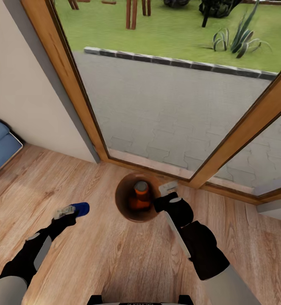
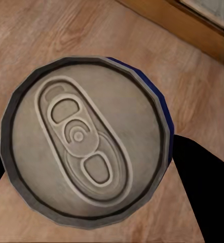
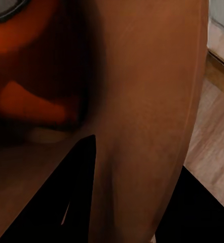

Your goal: Put the three can of soda from the living room inside the tash can in the kitchen.

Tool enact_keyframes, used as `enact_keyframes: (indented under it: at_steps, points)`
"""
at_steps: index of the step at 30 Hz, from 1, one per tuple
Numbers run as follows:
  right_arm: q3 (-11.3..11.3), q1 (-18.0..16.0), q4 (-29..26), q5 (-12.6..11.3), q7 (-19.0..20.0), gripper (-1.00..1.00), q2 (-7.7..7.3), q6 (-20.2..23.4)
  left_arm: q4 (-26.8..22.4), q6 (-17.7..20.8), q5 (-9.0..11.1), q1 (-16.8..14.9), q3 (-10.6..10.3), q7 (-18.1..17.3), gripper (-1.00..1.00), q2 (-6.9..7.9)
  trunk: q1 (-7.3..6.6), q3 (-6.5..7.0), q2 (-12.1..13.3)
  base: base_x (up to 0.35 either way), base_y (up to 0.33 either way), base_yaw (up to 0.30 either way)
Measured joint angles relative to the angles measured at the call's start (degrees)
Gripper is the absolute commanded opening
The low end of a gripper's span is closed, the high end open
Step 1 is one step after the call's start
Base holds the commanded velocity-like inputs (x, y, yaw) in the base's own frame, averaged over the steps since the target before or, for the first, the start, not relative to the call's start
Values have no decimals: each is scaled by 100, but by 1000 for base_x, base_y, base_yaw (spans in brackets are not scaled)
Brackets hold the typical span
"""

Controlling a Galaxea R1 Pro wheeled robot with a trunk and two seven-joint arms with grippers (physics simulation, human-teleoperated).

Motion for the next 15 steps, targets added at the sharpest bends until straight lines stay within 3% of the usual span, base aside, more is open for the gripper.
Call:
enact_keyframes:
  at_steps: [3, 8, 15]
  points:
    - [0, 1, 257, -9, -1, -100, -1, -59, -571, 822, 9, -1, 69, -565, -100, 53, 0, 0, 0, 0, 0, 0]
    - [-2, 0, 618, 15, -2, -100, -11, -204, -1224, 1727, -1, 0, 277, -1198, -100, 110, 0, 0, 0, 0, 0, 0]
    - [-5, 0, 988, -4, 0, -100, -17, -456, -1688, 2543, -4, 0, 386, -2071, -100, 264, 0, 0, 0, 0, 0, 0]
